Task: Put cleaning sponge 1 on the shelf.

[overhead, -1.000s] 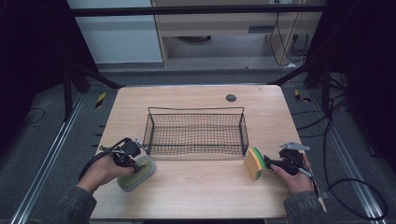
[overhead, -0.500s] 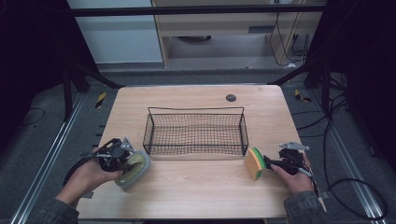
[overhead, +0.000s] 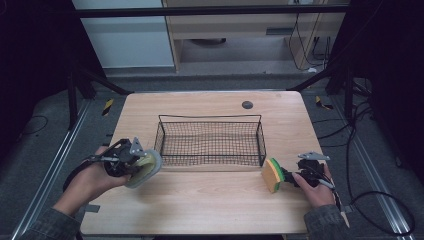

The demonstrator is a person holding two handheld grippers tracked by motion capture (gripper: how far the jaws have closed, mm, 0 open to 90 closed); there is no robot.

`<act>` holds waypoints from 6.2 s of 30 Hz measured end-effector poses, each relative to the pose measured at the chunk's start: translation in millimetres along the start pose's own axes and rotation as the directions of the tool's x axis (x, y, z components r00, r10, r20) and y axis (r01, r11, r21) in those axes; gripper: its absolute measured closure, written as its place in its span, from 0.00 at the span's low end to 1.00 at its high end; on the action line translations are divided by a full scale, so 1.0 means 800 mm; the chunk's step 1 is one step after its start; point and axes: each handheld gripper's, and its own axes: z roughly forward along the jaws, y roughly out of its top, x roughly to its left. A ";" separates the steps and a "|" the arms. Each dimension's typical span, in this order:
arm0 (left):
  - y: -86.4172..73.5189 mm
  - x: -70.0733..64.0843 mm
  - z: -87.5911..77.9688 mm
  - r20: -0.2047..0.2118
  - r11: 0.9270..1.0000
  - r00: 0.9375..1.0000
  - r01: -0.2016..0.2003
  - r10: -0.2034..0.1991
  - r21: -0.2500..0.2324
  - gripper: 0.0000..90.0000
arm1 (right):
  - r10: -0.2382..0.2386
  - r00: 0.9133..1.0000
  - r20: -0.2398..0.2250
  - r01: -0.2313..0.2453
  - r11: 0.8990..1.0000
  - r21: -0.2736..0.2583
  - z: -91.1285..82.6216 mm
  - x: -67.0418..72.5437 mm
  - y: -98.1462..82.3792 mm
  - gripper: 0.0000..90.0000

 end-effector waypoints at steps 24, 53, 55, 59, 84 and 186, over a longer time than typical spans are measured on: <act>0.072 0.068 -0.035 -0.069 0.980 0.984 -0.172 0.166 -0.098 0.78 | 0.017 1.000 0.018 -0.018 1.000 0.009 0.005 0.006 0.004 0.00; 0.146 0.076 0.015 -0.171 0.954 0.948 -0.286 0.267 -0.092 0.78 | 0.023 0.999 0.023 -0.023 1.000 0.009 0.004 0.007 0.004 0.01; 0.147 0.075 0.017 -0.172 0.950 0.944 -0.299 0.281 -0.092 0.78 | 0.023 0.999 0.023 -0.023 1.000 0.009 0.004 0.007 0.004 0.01; 0.150 0.072 0.022 -0.171 0.946 0.940 -0.312 0.295 -0.082 0.78 | 0.023 0.999 0.023 -0.023 1.000 0.009 0.004 0.007 0.004 0.01; 0.168 0.061 0.041 -0.170 0.924 0.917 -0.377 0.361 -0.069 0.78 | 0.025 0.999 0.025 -0.025 1.000 0.009 0.004 0.008 0.003 0.01; 0.143 0.040 0.143 -0.006 0.906 0.908 -0.419 0.419 0.056 0.78 | 0.023 0.999 0.029 -0.023 1.000 0.007 0.004 0.008 0.003 0.01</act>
